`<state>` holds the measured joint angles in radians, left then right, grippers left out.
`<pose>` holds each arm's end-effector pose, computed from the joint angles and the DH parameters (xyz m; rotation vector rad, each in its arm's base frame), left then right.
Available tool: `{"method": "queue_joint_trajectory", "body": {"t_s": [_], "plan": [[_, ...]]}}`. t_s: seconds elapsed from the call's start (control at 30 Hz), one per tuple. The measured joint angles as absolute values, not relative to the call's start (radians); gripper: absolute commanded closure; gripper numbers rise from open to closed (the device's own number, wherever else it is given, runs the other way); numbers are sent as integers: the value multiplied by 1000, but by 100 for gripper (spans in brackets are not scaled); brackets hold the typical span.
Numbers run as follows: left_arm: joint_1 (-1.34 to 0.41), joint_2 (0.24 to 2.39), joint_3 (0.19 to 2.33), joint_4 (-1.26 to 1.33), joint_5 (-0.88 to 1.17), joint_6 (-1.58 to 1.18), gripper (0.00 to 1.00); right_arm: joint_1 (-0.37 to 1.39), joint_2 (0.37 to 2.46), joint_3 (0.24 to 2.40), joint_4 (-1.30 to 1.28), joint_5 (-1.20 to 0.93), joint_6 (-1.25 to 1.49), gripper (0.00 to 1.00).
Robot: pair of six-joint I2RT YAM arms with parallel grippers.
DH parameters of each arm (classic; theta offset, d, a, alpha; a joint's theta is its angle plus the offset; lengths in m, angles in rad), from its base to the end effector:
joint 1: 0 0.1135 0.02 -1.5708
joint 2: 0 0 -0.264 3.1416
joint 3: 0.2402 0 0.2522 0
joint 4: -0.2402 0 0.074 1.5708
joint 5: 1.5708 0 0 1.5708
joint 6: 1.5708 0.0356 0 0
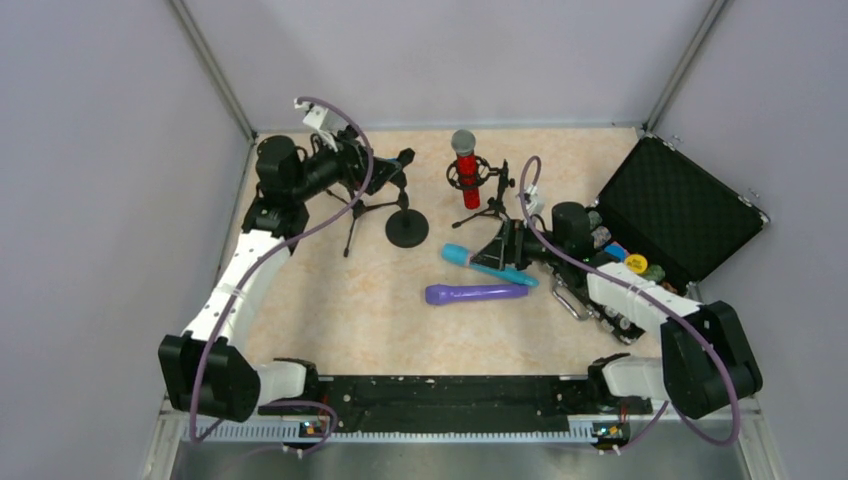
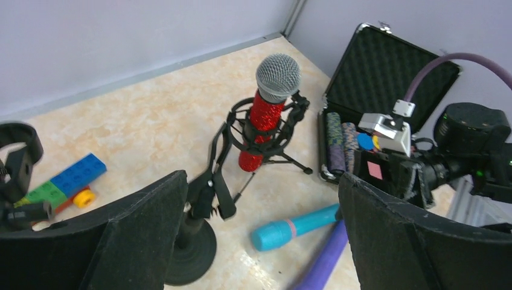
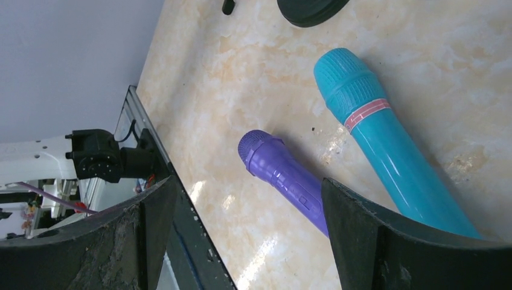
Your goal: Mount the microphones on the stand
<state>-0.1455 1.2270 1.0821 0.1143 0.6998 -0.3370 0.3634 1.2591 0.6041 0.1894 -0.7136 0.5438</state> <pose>0.2769 -0.0638 0.3830 0.4052 1.6249 -0.9252 0.2348 0.1142 0.2178 -0.2922 2.1397 1.2740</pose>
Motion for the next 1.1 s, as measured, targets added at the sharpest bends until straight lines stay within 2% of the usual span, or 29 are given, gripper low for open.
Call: {"method": "queue_joint_trajectory", "body": {"t_s": [0.23, 0.7, 0.8, 0.9, 0.97, 1.03, 1.1], "plan": [[-232, 1351, 1211, 19, 570, -190, 1, 363, 1282, 604, 171, -711, 523, 14], [-286, 1498, 1257, -144, 416, 60, 3, 363, 1328, 606, 148, -699, 493, 14], [-294, 1511, 1257, -144, 411, 78, 13, 363, 1345, 613, 140, -698, 490, 14], [-299, 1530, 1266, -150, 409, 89, 30, 363, 1358, 619, 131, -696, 488, 14], [-301, 1547, 1284, -163, 406, 98, 44, 363, 1364, 619, 128, -696, 484, 14], [-302, 1564, 1307, -186, 406, 104, 65, 363, 1370, 623, 120, -694, 481, 14], [-302, 1577, 1328, -217, 407, 109, 81, 363, 1371, 624, 119, -693, 479, 14]]}}
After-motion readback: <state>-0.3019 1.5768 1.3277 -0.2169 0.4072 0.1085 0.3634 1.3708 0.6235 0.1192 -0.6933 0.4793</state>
